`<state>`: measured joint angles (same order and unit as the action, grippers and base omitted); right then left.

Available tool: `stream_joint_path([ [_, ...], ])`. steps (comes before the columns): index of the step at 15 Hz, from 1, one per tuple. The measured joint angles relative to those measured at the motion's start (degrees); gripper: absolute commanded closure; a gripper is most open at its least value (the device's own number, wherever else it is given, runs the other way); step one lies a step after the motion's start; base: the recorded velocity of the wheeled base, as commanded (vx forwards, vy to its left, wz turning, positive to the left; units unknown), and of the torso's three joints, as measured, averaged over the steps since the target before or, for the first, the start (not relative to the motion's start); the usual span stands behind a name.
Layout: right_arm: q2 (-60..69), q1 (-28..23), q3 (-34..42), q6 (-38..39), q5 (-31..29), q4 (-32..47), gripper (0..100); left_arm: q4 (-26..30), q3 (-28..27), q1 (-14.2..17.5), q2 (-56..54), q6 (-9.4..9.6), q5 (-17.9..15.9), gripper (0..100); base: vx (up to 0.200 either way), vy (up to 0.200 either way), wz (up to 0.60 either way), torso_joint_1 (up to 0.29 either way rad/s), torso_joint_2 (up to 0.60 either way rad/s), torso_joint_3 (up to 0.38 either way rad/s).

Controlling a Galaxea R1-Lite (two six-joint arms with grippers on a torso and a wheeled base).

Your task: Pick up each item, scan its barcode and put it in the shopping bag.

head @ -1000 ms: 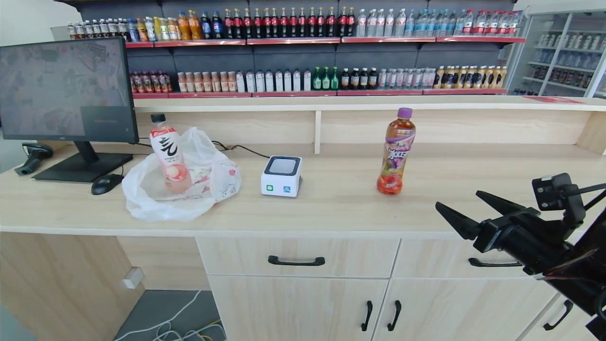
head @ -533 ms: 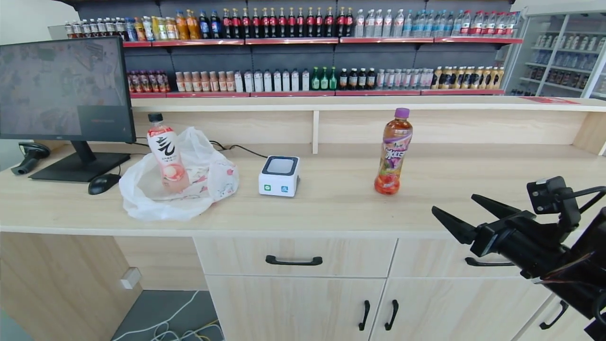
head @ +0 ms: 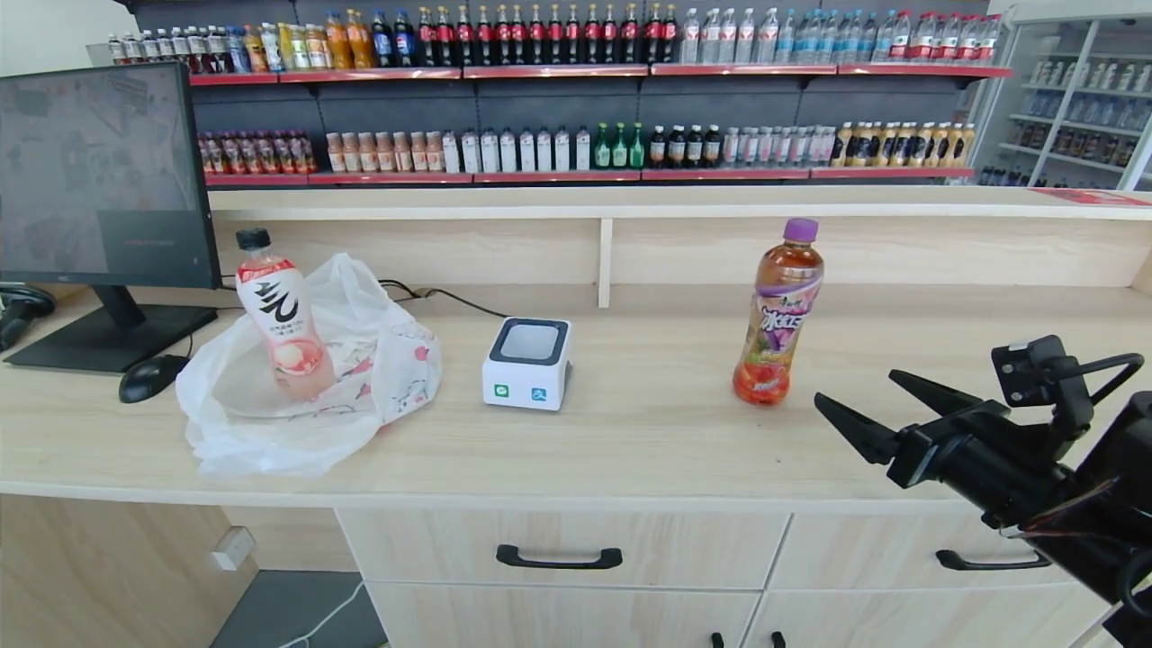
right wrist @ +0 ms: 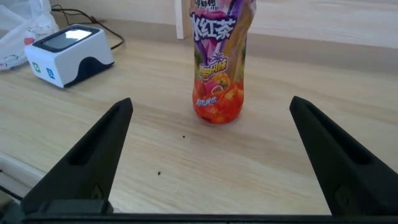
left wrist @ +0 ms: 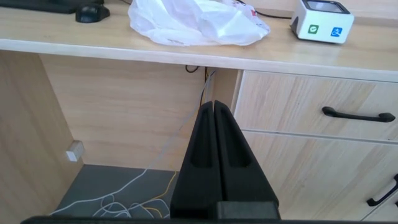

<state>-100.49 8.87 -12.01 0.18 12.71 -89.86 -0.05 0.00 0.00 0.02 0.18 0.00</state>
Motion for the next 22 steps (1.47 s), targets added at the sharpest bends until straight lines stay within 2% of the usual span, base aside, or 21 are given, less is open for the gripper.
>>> stream_joint_path([
  [7,-5.1,1.0,-8.2,-1.2,-0.7,-0.1,0,0.0,0.0,0.0,0.0,0.0,0.0,100,0.0,0.0,0.0,0.0,0.0,0.0],
  [12,-12.2,7.7,-16.0,1.3,-11.1,-0.1,0,0.0,0.0,0.0,0.0,0.0,0.0,100,0.0,0.0,0.0,0.0,0.0,0.0],
  [22,-20.9,8.4,-26.7,2.7,-15.6,-0.1,0,-0.2,0.0,0.0,0.0,0.0,0.0,100,0.0,0.0,0.0,0.0,0.0,0.0],
])
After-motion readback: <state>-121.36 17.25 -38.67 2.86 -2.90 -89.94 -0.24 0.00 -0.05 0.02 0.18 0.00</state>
